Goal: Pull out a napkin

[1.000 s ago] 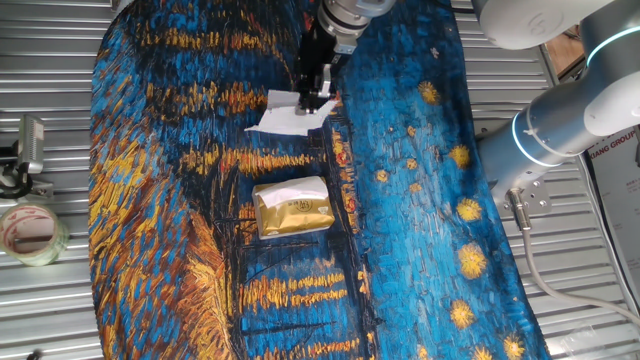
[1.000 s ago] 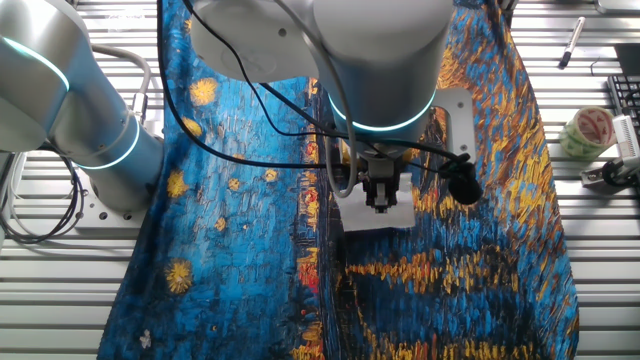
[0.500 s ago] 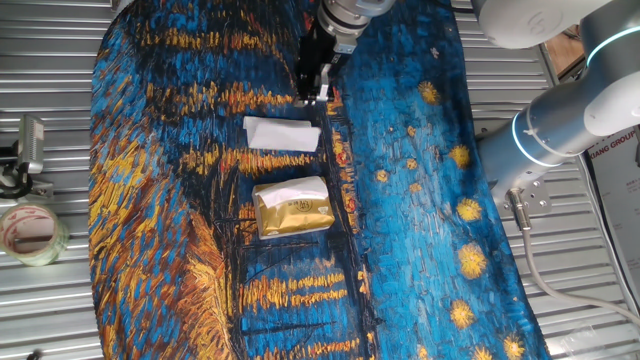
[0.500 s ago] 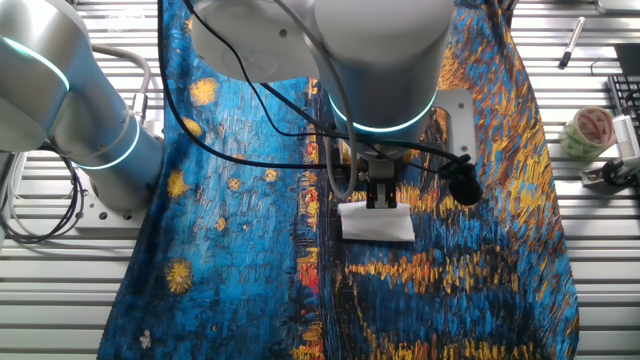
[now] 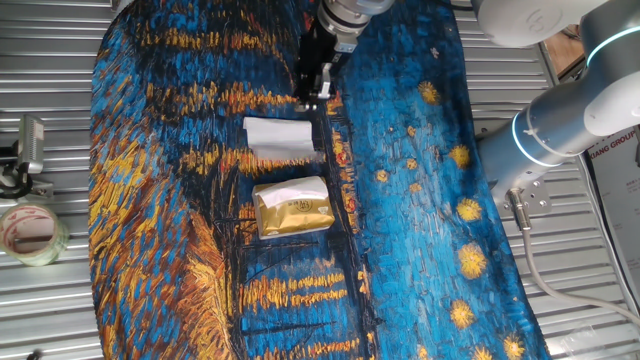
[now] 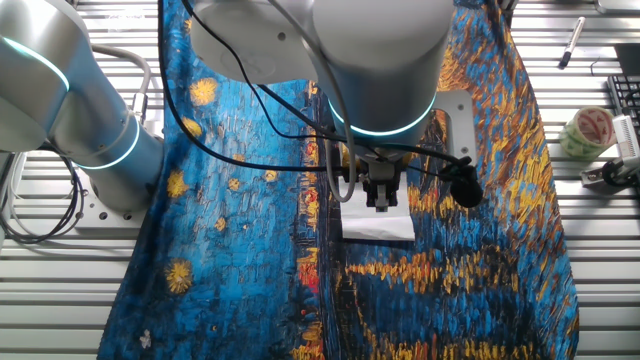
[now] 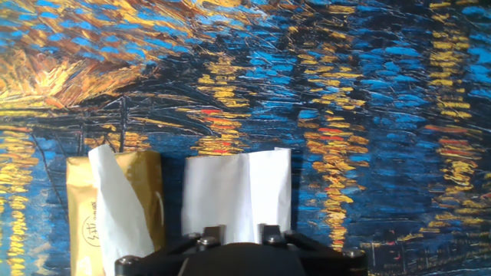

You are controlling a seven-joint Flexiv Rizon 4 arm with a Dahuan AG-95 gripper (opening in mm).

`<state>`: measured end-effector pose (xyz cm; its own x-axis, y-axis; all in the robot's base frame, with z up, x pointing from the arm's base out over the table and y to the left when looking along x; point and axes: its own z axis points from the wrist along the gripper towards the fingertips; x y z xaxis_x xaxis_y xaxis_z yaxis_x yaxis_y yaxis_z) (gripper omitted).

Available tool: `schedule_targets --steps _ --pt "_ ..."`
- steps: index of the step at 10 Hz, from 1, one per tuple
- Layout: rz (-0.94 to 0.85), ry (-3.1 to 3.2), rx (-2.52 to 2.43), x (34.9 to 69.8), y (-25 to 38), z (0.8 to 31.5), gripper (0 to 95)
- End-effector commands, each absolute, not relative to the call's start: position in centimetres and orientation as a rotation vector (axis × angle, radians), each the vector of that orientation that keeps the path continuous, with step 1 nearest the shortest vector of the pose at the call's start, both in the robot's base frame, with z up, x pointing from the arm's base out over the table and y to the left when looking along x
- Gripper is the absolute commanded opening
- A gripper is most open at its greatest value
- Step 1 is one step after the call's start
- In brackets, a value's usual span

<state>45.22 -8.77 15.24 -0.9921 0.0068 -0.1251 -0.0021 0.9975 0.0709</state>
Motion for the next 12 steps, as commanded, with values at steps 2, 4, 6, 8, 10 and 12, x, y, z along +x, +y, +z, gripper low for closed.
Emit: schedule_targets --steps 2,4,6,8,10,12 --pt "0.109 3.013 0.007 45.17 -8.77 15.19 57.0" --pt "0.111 3.013 0.009 45.17 -8.77 15.19 57.0" --pt "0.113 3.013 0.011 45.17 -8.77 15.19 38.0" --pt "0.113 3.014 0.016 45.17 -8.77 15.19 38.0" --pt "0.113 3.015 0.02 45.17 -8.77 15.19 19.0" --pt "0.114 3.018 0.026 45.17 -8.77 15.19 19.0"
